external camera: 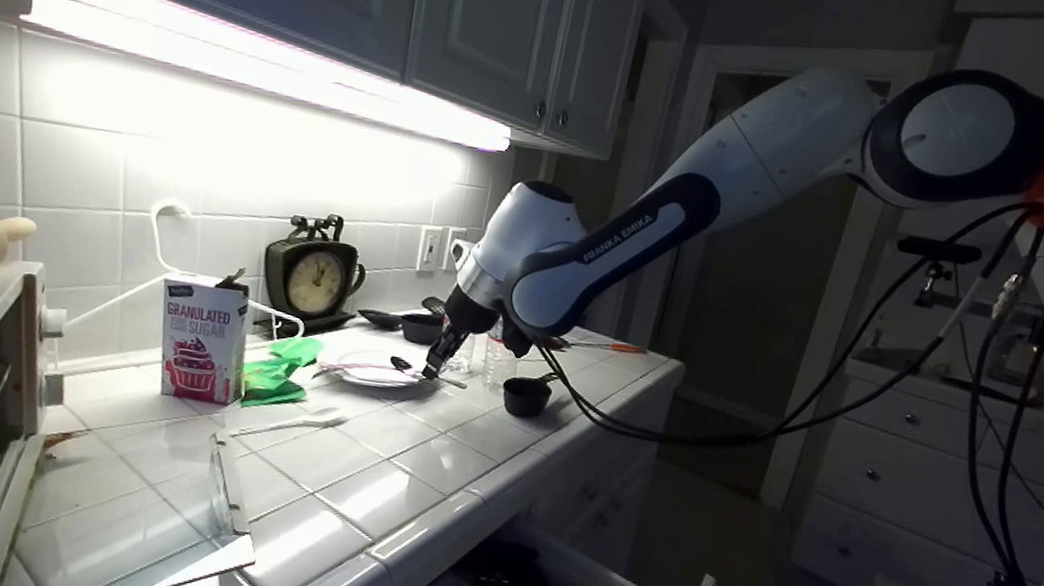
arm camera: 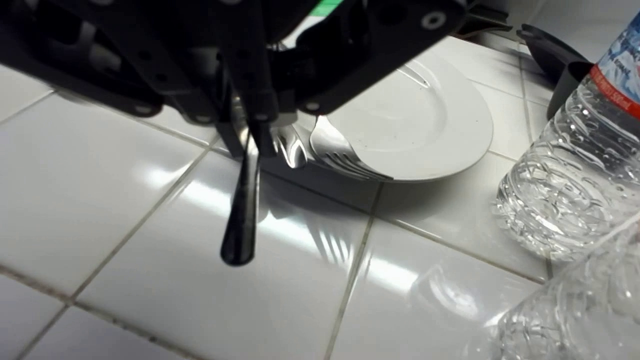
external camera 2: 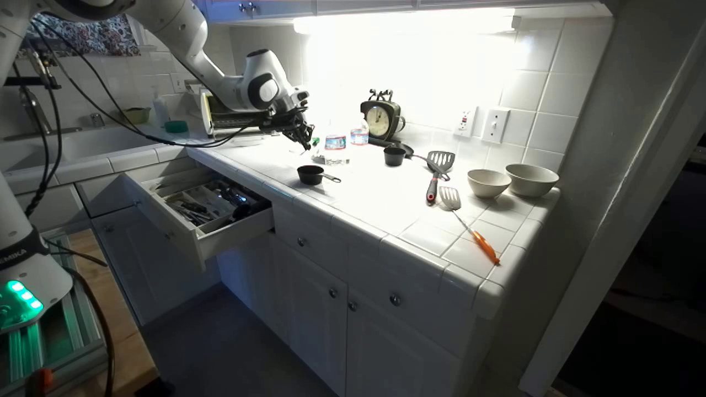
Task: Pick up the spoon and put it on the plate
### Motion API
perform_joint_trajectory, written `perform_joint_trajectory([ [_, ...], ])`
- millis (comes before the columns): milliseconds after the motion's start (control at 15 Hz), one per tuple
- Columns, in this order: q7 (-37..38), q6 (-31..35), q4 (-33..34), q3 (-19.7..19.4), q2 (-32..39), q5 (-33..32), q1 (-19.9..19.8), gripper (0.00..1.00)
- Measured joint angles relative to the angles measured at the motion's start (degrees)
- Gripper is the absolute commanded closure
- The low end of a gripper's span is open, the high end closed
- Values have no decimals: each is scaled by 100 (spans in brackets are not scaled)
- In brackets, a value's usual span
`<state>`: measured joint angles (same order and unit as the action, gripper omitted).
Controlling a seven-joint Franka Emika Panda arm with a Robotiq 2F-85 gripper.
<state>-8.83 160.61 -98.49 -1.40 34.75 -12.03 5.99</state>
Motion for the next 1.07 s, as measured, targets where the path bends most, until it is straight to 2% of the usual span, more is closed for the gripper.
perform_joint_trajectory([
  [467, -634, 0, 376, 60, 323, -52, -6, 98],
  [1067, -1080, 0, 857, 137, 647, -89, -47, 98],
])
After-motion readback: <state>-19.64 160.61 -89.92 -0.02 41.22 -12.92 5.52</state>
